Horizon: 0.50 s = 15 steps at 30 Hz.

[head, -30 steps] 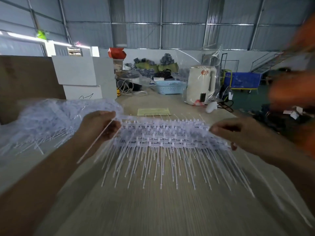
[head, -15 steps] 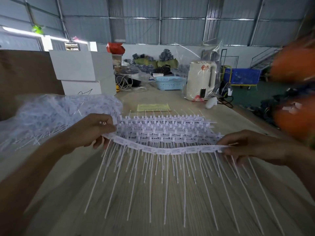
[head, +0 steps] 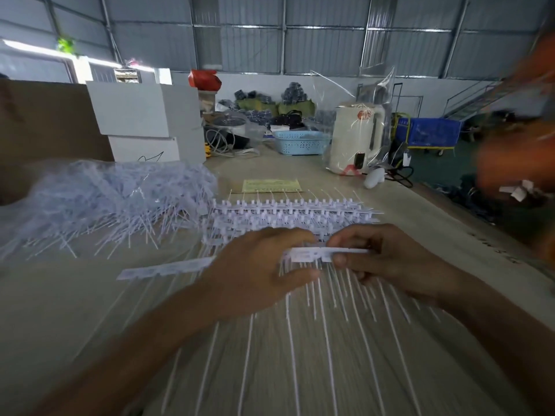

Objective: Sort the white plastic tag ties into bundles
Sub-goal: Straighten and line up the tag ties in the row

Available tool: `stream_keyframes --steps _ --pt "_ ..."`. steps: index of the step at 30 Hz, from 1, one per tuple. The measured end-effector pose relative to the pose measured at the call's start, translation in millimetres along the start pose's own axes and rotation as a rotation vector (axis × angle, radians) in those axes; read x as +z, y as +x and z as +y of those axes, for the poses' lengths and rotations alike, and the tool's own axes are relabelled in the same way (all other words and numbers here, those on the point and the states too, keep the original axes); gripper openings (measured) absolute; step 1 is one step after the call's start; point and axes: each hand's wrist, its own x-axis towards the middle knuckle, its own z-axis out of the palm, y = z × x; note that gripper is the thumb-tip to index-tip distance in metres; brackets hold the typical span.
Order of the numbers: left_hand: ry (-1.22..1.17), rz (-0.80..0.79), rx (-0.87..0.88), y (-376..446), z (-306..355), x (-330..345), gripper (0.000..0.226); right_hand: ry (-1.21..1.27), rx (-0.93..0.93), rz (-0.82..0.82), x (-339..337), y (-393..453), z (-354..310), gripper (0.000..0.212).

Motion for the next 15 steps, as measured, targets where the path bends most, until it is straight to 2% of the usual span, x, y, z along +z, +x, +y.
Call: stream_keyframes --steps 4,9,11,15 --pt "0.056 0.052 0.046 -3 6 11 0.039 0.054 0.015 0.051 7 2 0 0.021" --pt "0.032 0.063 0.021 -3 -1 11 0.033 0.129 0.224 -0.016 -7 -6 2 0.038" --pt "0.055 0.057 0.013 -6 0 14 0.034 0.103 0.242 -0.041 -8 -9 2 0.032" --pt "-0.001 0.025 -0.025 -5 9 20 0.033 0.143 0.191 0.037 -2 -8 -5 0.018"
